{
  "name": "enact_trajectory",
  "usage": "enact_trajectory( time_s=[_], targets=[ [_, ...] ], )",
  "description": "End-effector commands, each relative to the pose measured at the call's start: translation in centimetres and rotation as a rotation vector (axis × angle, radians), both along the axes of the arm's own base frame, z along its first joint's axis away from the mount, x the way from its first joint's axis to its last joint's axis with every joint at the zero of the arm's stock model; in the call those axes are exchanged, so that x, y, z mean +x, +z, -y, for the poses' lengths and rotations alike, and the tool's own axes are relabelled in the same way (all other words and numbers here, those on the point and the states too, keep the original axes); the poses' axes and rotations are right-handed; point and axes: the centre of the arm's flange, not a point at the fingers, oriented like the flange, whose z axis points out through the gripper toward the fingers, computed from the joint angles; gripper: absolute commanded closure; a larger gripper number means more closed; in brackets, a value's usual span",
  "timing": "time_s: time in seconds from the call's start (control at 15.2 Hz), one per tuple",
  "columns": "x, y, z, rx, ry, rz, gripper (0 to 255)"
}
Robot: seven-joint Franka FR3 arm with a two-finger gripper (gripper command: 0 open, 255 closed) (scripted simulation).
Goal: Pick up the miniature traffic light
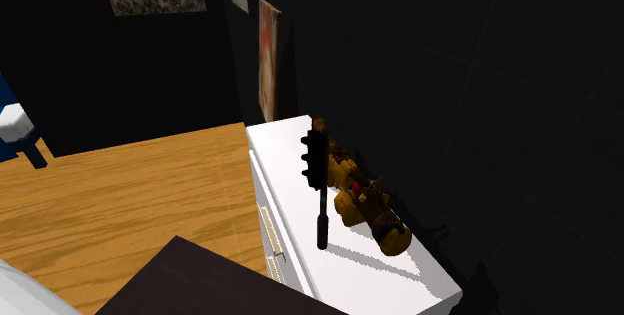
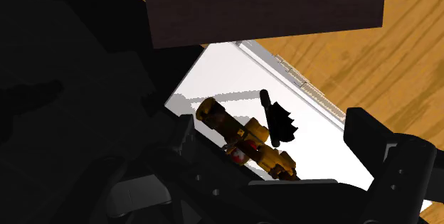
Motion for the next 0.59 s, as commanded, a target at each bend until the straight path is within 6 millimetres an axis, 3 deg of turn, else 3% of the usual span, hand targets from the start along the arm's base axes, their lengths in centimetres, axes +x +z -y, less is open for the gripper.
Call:
enact_trajectory(
  time_s=[0.0, 0.53],
  targets=[
    [0.0, 0.0, 0.0, 0.0, 0.0, 0.0, 0],
    [-0.4, -10.2, -2.6, -0.028, -0.108, 0.152, 0]
  ],
)
